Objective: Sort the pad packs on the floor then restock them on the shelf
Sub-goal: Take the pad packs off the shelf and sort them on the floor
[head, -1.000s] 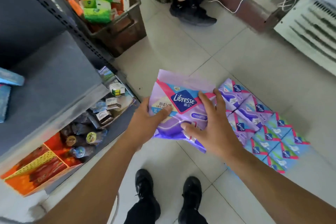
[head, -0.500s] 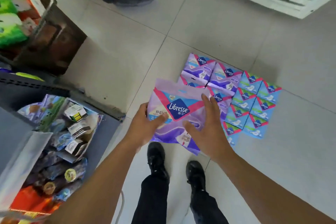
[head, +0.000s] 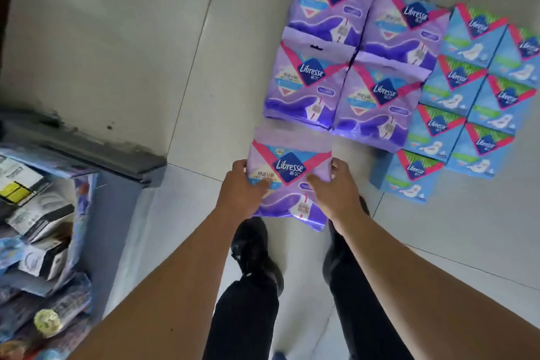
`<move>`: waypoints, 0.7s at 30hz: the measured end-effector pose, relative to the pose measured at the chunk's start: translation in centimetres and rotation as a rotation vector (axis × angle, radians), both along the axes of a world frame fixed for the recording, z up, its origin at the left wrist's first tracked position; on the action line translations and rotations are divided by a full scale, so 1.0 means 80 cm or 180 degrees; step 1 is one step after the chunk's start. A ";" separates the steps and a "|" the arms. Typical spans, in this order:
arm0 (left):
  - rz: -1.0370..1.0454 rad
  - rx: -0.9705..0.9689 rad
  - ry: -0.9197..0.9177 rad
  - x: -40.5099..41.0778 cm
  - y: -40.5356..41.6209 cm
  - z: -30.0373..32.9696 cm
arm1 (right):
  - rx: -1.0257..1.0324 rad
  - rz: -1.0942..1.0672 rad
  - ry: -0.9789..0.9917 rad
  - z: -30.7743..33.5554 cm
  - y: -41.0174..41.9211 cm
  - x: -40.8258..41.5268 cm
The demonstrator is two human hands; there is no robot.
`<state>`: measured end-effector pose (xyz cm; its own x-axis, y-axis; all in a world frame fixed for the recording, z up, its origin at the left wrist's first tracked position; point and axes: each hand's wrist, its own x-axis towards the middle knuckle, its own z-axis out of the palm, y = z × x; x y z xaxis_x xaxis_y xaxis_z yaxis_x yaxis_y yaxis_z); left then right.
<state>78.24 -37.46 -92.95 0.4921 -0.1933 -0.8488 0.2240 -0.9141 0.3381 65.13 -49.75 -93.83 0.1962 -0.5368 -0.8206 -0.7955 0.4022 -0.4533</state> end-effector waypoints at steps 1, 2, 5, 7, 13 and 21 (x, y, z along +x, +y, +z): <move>-0.0115 0.0063 -0.0009 -0.004 0.002 -0.027 | 0.0044 0.0073 0.0080 -0.028 0.002 -0.005; -0.0207 0.0092 -0.0031 -0.005 0.002 -0.051 | 0.0065 0.0129 0.0142 -0.054 0.003 -0.007; -0.0454 0.0074 -0.0148 -0.004 -0.001 -0.108 | 0.0057 0.0107 0.0222 -0.115 0.005 -0.011; -0.0521 0.0030 -0.0215 0.000 -0.006 -0.135 | -0.0046 0.0053 0.0185 -0.140 0.001 -0.005; -0.0113 -0.0173 -0.0099 0.008 -0.024 -0.179 | -0.0304 -0.0080 0.0049 -0.177 -0.016 0.008; -0.0068 -0.0253 -0.0016 0.010 -0.028 -0.177 | -0.0095 -0.0173 -0.0024 -0.180 -0.019 0.007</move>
